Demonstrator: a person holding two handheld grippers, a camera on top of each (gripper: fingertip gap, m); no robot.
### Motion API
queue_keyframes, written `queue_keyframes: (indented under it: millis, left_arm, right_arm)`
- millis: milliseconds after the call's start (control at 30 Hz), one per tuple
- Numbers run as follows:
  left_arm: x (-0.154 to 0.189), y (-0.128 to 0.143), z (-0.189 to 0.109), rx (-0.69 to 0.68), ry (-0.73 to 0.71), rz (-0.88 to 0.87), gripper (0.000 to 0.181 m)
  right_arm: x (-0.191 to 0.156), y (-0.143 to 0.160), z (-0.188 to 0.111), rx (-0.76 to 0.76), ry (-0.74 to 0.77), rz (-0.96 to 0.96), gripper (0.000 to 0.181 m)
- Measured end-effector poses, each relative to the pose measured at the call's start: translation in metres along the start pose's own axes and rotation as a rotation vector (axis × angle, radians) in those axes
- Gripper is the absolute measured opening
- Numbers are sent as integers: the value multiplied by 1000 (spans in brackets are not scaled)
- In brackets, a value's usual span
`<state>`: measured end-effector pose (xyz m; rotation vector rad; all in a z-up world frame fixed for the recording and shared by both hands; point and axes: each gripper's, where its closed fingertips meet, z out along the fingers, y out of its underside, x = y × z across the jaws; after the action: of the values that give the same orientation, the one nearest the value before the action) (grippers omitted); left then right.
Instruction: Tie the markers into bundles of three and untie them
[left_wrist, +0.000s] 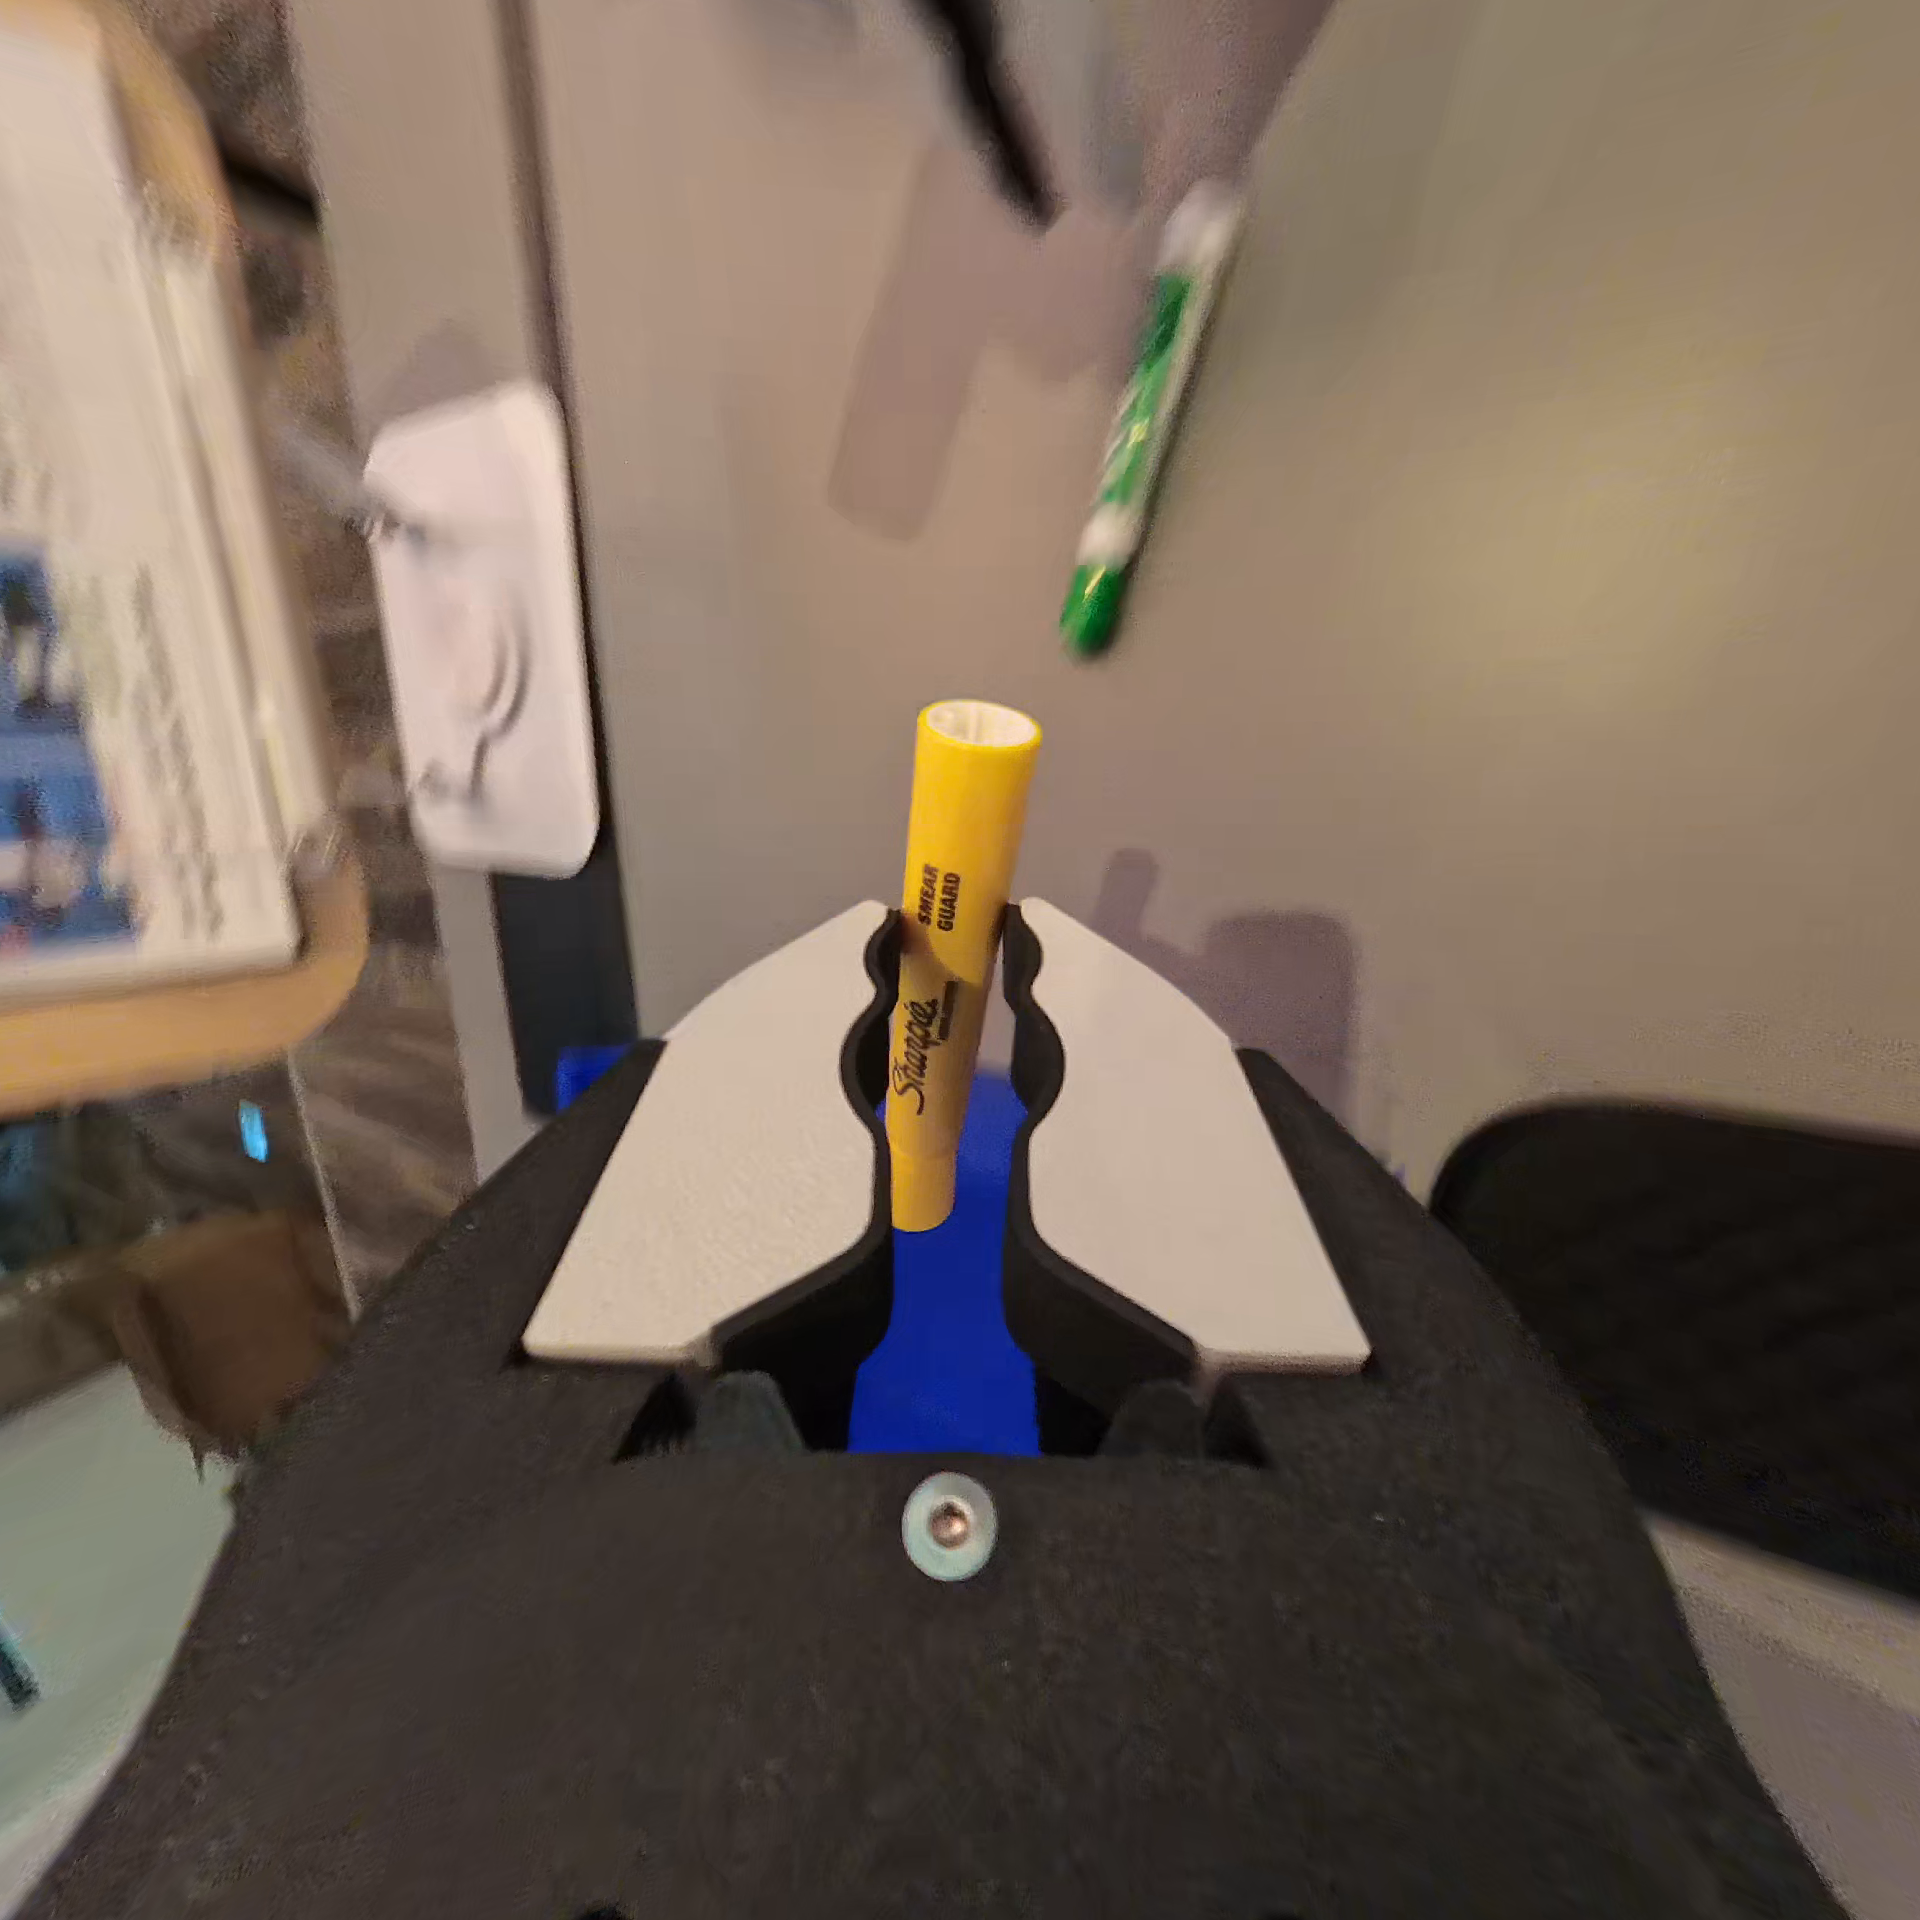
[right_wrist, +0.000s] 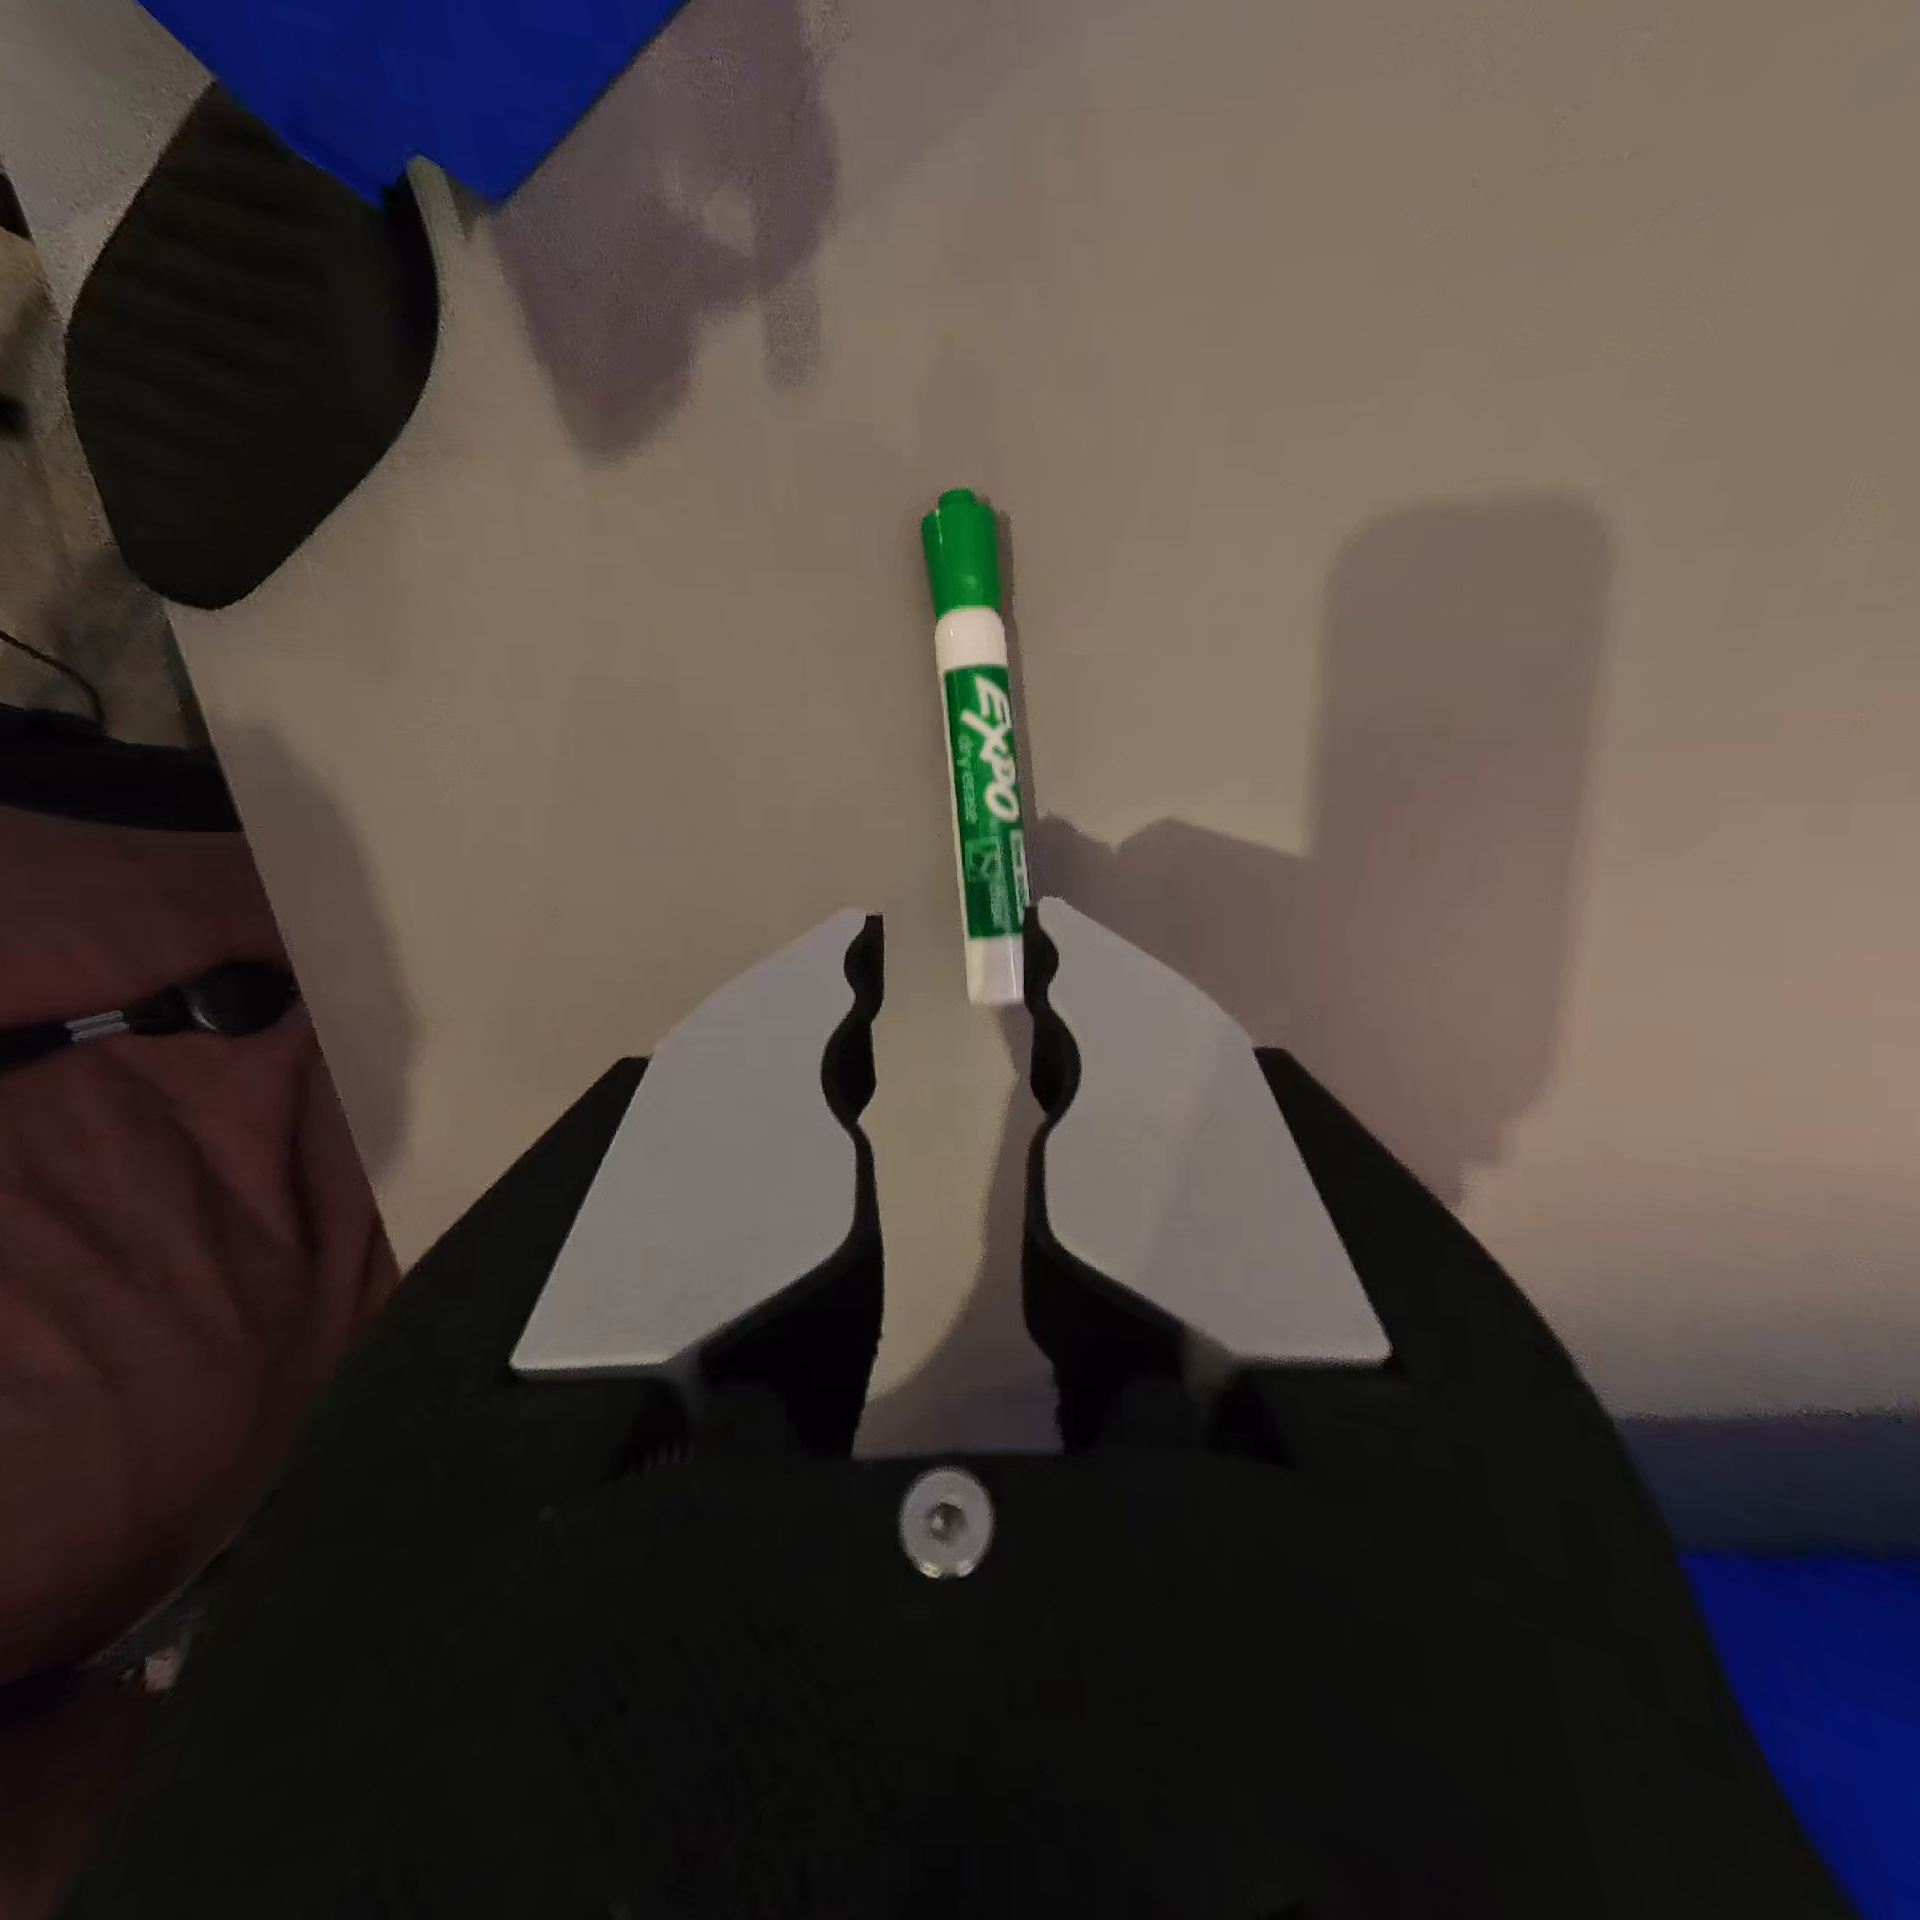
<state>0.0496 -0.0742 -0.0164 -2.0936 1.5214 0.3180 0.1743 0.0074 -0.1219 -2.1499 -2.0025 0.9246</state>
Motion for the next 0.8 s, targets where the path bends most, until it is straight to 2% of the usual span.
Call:
queue_keyframes:
  millis: [33, 100, 200, 300, 533, 633, 800]
  left_arm:
    - [17, -22, 14, 23, 34, 25, 19]
    - [43, -46, 50, 0, 70, 90, 18]
    - [59, -52, 100, -82, 90, 140, 18]
    - [75, -64, 126, -64, 191, 86, 18]
    - [82, -75, 149, -65, 177, 115, 18]
    - [84, -77, 158, -52, 167, 98, 18]
    - [77, -77, 151, 1, 126, 32, 34]
  right_arm:
    - [1, 2, -8, 9, 3, 6, 27]
    - [2, 8, -27, 45, 11, 9, 28]
    - [-1, 15, -48, 97, -21, 14, 28]
    - [-1, 16, -51, 121, -41, 9, 28]
    - [10, 22, -15, -24, -40, 44, 27]
    - [8, 24, -13, -45, -35, 43, 26]
    - [9, 23, -12, -47, -21, 41, 27]
